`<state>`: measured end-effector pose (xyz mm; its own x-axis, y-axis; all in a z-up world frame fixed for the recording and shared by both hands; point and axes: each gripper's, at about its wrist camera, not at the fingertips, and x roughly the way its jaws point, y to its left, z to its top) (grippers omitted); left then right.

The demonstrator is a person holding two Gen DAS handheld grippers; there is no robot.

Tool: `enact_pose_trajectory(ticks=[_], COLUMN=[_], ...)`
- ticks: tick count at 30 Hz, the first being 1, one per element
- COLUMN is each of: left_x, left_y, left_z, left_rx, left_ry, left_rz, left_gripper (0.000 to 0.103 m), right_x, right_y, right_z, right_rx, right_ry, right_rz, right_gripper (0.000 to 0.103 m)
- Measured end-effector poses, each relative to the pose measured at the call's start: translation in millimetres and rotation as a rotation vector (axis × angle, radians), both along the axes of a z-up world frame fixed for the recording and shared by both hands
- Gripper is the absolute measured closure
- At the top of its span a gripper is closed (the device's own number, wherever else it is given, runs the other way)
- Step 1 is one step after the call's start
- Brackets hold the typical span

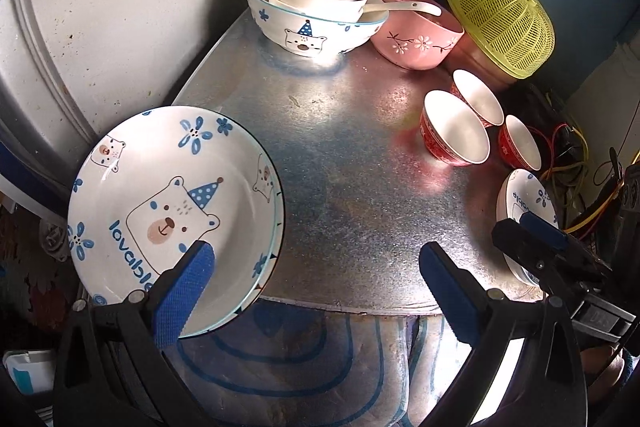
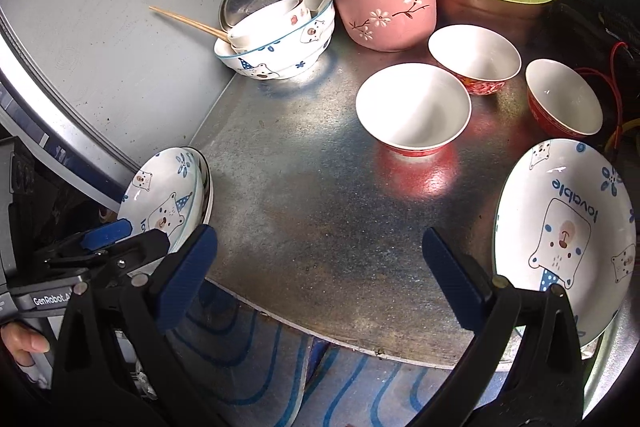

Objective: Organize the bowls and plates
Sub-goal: 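Withdraw both tools from the stacked plates toward the worktop, then grasp the rim of the lying 'lovable' plate with the right gripper while the left gripper grasps beside it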

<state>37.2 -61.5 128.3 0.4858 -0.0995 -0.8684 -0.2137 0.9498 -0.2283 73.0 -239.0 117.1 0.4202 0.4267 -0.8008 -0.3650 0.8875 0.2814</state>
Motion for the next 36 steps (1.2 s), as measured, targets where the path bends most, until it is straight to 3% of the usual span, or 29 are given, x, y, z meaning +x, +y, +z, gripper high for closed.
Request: enact_pose_trajectory(ticks=[36], left_x=[53.1], left_y=[-137.6], left_z=[3.1], left_rx=[0.001], left_ry=[-0.008], left_rz=[-0.287], left_gripper=[0.001], right_x=[-26.2], right_y=[-148.3], right_z=[7.5], right_rx=[0.017], right_ry=[-0.03], right_rz=[-0.325], right_gripper=[0.0])
